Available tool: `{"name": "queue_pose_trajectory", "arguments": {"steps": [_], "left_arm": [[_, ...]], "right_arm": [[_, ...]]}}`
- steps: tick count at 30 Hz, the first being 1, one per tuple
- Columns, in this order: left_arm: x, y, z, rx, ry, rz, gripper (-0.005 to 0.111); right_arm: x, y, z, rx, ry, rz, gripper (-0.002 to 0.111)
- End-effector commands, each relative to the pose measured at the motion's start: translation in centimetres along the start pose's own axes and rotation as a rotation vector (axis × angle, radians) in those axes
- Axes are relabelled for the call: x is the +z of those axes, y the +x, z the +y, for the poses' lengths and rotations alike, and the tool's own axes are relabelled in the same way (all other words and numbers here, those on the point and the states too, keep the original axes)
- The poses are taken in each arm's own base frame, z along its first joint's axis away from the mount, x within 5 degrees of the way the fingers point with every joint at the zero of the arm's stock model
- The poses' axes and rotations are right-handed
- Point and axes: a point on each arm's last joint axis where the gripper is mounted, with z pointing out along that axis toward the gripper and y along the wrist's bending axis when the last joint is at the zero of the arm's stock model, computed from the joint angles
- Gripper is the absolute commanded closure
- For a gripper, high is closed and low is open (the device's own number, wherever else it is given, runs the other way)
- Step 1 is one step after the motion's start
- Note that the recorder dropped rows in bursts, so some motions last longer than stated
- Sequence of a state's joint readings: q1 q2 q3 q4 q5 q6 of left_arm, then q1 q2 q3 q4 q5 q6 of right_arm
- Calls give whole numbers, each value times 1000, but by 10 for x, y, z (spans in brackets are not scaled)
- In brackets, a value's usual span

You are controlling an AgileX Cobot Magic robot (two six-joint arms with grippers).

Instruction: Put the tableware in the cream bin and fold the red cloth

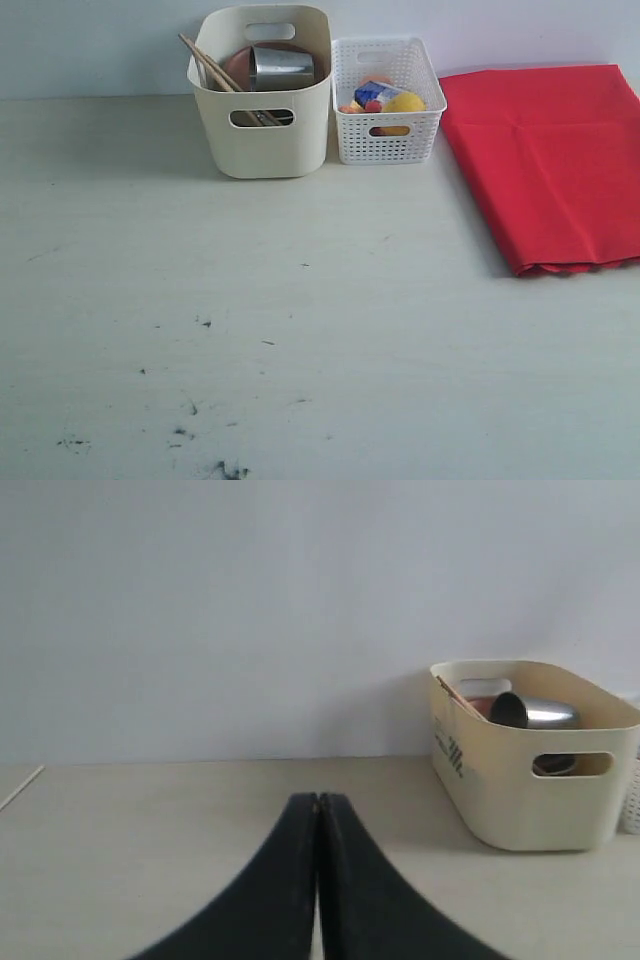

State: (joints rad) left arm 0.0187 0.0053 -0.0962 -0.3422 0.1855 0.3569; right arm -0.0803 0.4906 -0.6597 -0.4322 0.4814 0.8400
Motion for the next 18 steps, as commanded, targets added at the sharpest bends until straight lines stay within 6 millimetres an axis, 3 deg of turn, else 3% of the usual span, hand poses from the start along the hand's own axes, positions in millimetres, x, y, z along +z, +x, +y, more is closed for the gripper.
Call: {"name": "queue_pose_trajectory", "arguments": {"steps": [1,8,13,18], "left_arm": [[3,12,5,-13,-59,-80,104],[5,22,4,60,-51,-17,104],[4,25,6,17,-74,10,104],[3,37,7,0,-79,146,104]], "right_arm": [[0,1,0,1,-3,-3,108],[0,1,0,1,-3,-3,108],[0,1,0,1,-3,-3,108],[0,1,0,1,-3,-3,108]]}}
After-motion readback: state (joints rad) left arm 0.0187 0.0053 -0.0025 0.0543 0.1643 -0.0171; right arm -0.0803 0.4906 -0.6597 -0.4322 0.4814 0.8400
